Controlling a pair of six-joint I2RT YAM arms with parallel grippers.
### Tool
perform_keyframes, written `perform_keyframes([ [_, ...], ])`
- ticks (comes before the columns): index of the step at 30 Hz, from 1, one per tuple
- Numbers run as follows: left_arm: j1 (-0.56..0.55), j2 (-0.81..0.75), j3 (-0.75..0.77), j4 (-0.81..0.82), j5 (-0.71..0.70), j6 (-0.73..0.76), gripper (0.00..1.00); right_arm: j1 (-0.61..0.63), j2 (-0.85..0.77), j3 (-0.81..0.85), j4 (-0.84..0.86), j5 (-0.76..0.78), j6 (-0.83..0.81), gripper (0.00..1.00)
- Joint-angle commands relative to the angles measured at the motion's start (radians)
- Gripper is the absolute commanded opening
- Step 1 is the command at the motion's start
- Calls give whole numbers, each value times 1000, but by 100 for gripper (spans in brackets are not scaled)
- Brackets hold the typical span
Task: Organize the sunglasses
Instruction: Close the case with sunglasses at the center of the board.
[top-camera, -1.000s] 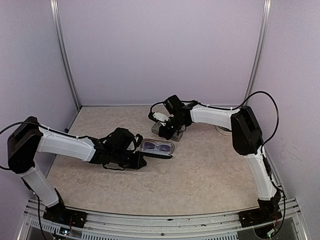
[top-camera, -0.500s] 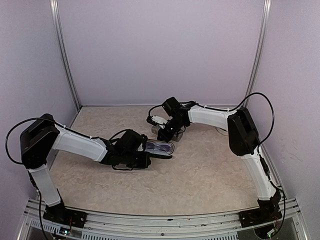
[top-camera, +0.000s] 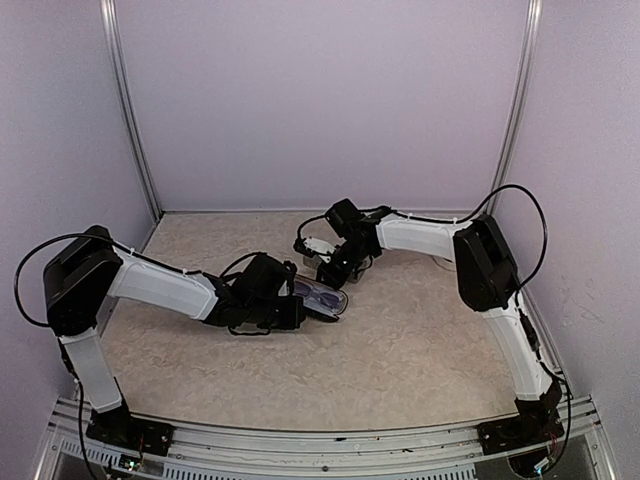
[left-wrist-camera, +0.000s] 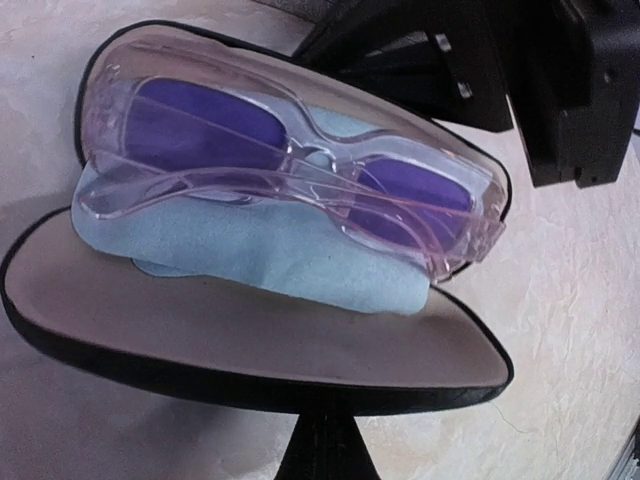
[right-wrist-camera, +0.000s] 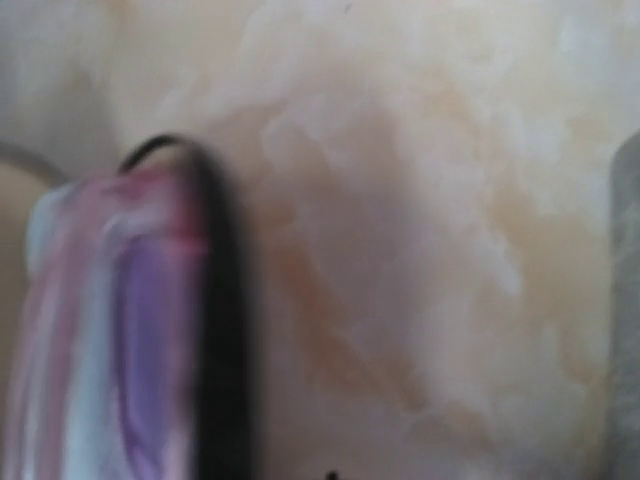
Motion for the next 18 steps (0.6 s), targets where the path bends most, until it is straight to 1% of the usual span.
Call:
perform_keyframes([
  [1,21,4,16,46,-3,-13,0,23,-69,-47,-1,-47,-8,0],
  [9,49,9,8,87,34,-17,0,46,-136,-147,60,-67,28,0],
  [13,54,5,13,89,42,-13,0,65,-150,-165,73,-60,40,0],
  [18,62,4,16,87,48,-8,0,85,-166,-187,103,-98,57,0],
])
